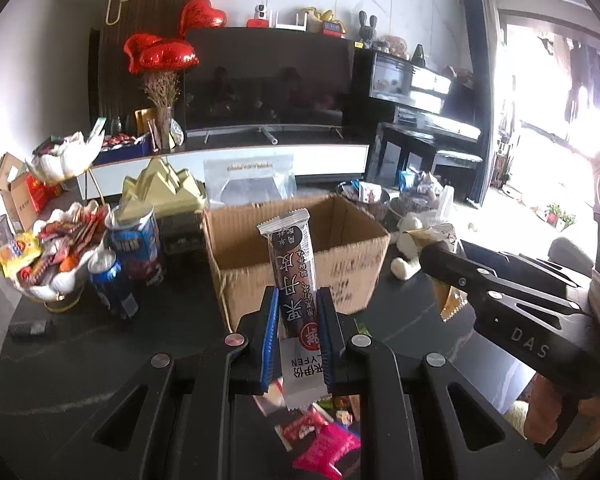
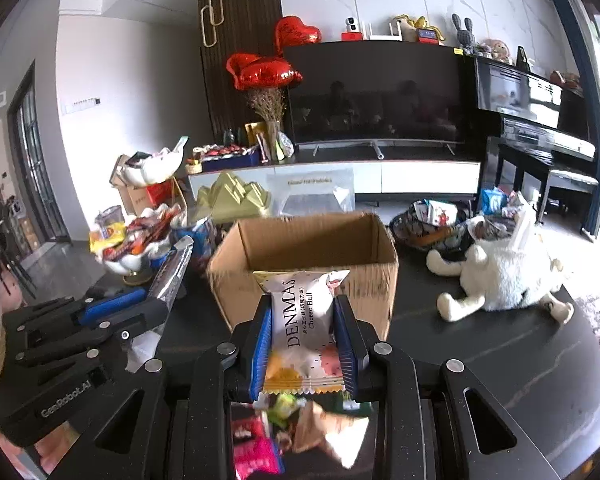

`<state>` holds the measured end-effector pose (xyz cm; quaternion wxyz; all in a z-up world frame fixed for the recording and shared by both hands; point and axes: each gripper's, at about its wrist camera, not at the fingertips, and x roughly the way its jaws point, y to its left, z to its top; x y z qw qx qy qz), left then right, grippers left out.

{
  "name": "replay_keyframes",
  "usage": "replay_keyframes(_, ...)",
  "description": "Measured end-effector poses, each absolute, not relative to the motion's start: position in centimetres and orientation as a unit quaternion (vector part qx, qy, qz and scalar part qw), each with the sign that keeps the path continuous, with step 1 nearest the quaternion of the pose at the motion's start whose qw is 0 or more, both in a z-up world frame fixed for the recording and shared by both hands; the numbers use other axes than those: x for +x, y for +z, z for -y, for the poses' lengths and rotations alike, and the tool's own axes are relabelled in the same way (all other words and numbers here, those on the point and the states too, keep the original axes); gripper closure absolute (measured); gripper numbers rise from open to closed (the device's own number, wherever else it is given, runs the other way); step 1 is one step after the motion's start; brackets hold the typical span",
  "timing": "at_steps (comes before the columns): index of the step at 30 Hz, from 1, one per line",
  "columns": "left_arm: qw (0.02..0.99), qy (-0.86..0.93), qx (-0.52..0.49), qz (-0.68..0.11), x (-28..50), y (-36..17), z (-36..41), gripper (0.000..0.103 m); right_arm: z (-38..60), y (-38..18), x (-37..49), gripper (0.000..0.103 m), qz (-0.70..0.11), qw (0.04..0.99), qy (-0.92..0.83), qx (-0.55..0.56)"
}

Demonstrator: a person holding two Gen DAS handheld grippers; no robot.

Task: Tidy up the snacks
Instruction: 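Lift both held snacks and carry them over the open cardboard box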

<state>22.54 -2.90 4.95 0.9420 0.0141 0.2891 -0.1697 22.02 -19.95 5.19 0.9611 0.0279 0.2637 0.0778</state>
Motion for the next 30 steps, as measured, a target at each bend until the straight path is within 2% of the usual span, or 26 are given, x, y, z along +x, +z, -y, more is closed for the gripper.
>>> replay_keyframes(15,0.940,-0.160,0.027,-0.301,29.1,6.4,3.1,0.084,19.3,6.3,29.1,0.072,-0.272,0.957,0.096,0.014)
replay_keyframes(30,0.931,-0.150,0.031,-0.330,38.1,3.5,4.3,0.083,20.2,3.5,38.1,0.072,-0.304,0.946,0.109,0.025)
